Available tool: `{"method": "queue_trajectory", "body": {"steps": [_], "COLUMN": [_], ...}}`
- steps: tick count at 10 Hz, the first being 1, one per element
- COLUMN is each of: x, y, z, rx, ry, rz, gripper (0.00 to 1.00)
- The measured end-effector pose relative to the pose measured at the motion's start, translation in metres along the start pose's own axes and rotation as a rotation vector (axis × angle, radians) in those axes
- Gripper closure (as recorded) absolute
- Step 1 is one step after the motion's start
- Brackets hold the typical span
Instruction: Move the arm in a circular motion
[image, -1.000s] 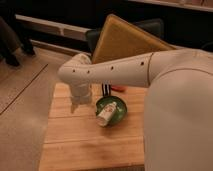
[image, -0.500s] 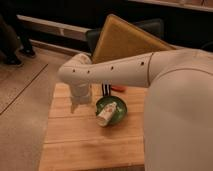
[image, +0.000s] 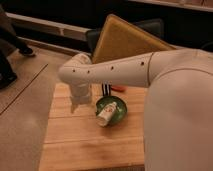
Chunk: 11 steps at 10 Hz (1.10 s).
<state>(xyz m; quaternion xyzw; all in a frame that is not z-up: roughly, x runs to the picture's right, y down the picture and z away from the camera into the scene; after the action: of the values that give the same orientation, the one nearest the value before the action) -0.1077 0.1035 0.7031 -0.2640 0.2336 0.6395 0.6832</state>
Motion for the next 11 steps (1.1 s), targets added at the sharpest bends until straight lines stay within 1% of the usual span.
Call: {"method": "queue_trajectory", "body": {"steps": [7,8,9,11], "x": [-0.003,-0.011,-0.016,-0.029], "y": [0.002,-0.01,-0.028,-0.086], "z": [0.001,0.005,0.008,0.007], "rx": [0.0,0.006,0.01,0.035], "ry": [-0.001,-0.005,-0.006,-0.026], "rz": [-0.005,0.004,0.031,0.109], "gripper": [0.35,0.35,0.35,0.35]}}
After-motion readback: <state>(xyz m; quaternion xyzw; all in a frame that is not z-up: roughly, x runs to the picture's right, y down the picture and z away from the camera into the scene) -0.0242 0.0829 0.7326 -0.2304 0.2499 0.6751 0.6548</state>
